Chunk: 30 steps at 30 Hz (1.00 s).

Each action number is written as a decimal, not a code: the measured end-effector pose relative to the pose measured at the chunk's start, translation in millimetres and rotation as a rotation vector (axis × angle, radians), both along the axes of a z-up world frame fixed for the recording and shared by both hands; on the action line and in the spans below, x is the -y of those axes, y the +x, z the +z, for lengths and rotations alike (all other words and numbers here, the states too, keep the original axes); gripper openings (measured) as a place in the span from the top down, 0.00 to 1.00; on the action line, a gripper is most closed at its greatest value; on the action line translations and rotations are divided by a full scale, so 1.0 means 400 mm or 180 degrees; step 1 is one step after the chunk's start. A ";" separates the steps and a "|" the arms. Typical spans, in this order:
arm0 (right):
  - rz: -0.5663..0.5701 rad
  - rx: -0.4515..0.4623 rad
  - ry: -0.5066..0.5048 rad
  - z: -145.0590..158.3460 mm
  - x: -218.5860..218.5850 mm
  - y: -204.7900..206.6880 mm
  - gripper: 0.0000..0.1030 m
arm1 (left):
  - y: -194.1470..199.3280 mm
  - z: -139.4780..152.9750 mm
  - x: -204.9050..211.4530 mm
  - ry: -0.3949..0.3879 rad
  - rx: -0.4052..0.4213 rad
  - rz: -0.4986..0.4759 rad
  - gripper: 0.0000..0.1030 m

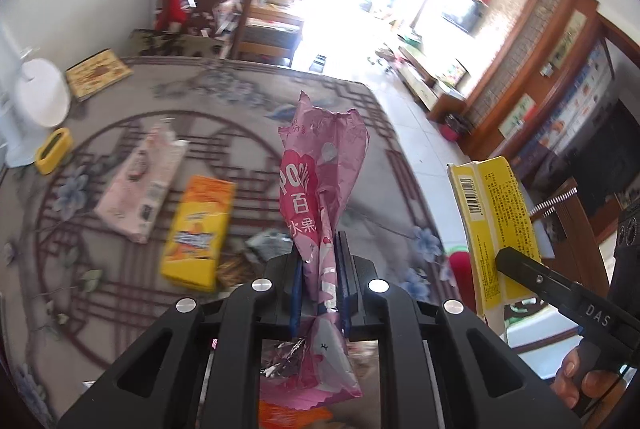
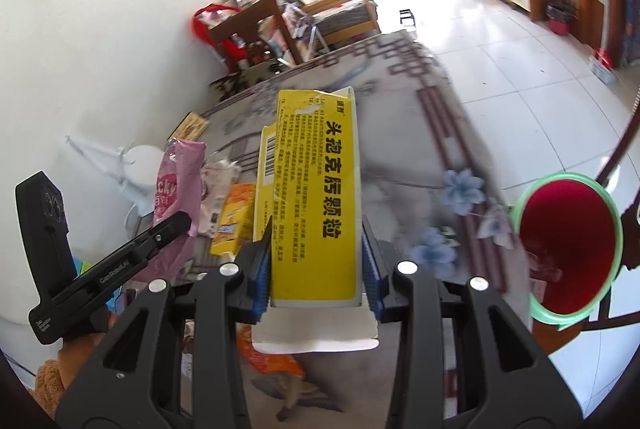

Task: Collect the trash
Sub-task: 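Carry both items to the red bucket and release them inside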

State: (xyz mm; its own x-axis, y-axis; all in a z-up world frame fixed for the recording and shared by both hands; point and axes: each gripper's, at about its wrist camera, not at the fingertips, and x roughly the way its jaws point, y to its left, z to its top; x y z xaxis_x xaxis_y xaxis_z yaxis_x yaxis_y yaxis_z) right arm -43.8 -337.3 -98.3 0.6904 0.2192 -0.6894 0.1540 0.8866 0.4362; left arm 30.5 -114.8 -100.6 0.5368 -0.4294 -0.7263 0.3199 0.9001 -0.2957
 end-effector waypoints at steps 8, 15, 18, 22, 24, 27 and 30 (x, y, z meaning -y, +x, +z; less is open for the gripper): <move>-0.0455 -0.0120 0.0002 -0.040 0.187 -0.078 0.64 | -0.024 -0.022 0.189 0.0039 -0.0088 -0.0438 0.89; -0.1073 -0.0435 -0.0112 -0.115 0.378 -0.155 0.64 | -0.054 -0.040 0.337 0.0093 -0.0173 -0.0826 0.89; -0.1261 -0.0566 -0.0236 -0.150 0.431 -0.171 0.64 | -0.065 -0.048 0.396 0.0087 -0.0248 -0.0998 0.89; -0.1480 -0.0715 -0.0303 -0.199 0.510 -0.189 0.62 | -0.082 -0.054 0.468 0.0104 -0.0235 -0.1212 0.89; -0.1547 -0.0785 -0.0336 -0.211 0.537 -0.192 0.52 | -0.086 -0.060 0.501 0.0125 -0.0237 -0.1303 0.89; -0.1746 -0.0718 -0.0387 -0.203 0.568 -0.215 0.39 | -0.095 -0.071 0.568 0.0171 -0.0224 -0.1484 0.89; -0.1844 -0.0646 -0.0433 -0.181 0.581 -0.242 0.35 | -0.103 -0.087 0.633 0.0221 -0.0205 -0.1668 0.89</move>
State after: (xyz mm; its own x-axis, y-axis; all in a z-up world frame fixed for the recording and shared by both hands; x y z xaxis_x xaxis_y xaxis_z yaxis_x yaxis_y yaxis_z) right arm -140.8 -569.8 -170.5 0.5232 -0.2501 -0.8147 0.6940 0.6799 0.2369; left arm -10.5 -368.0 -135.3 0.2168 -0.5778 -0.7869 0.7151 0.6427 -0.2749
